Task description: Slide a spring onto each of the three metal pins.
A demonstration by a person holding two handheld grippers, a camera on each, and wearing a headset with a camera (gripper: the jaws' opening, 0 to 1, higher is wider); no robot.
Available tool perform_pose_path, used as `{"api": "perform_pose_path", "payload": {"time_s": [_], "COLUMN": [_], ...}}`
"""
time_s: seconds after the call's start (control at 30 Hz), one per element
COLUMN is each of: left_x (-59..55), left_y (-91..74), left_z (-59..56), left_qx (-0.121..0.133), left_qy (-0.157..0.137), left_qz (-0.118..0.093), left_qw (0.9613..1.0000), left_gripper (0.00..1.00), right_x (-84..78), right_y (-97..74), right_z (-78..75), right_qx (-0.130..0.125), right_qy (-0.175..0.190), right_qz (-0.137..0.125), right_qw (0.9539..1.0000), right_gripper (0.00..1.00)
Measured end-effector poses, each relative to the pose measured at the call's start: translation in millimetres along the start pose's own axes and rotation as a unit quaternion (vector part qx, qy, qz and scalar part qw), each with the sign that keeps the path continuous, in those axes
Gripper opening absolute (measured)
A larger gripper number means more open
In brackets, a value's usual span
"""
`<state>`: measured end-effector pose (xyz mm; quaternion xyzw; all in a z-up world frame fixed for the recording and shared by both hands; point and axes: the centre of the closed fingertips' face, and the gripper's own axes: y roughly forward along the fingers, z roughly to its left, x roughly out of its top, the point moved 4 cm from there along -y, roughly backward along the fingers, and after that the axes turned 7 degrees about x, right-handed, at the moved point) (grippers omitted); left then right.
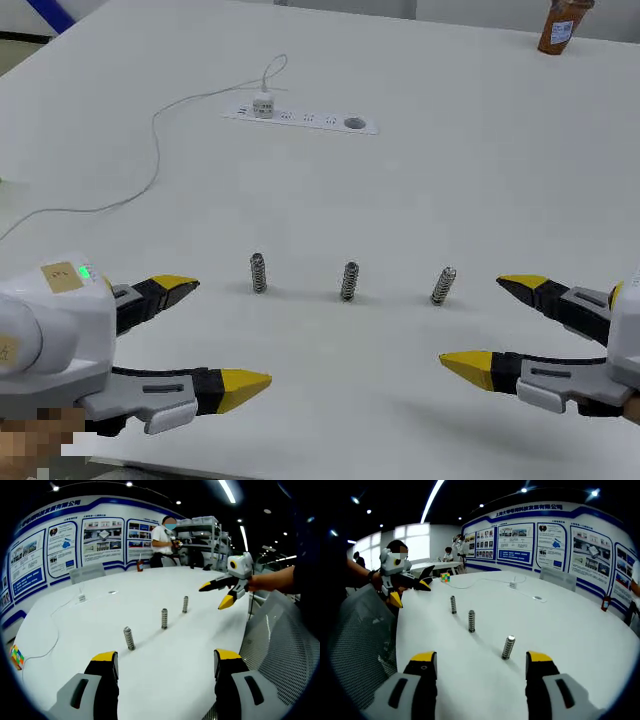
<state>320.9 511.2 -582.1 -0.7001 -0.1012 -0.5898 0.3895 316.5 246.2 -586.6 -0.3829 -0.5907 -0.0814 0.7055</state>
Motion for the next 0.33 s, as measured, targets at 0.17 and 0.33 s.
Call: {"api": "perform_pose_path", "payload": {"time_s": [0.17, 0.33], "left_x": [-0.7, -1.1], "left_y": [0.7, 0.5], "left_z": [-0.6, -0.6], "left_qx": [0.0, 0.0], "left_qy": [-0.001, -0.002], "left_qz": [0.001, 0.001], "left_qw": [1.0, 1.0], "left_gripper": [0.8, 0.8], "right_x": [-1.0, -0.3], "right_y": [-0.2, 1.2], "right_z": [0.1, 0.4], "right_qx": [-0.001, -0.002], "right_qy": [0.004, 0.007], "right_qz": [0.0, 0.0], "right_qw": [1.0, 1.0], "right_gripper": [0.73, 0.73]}}
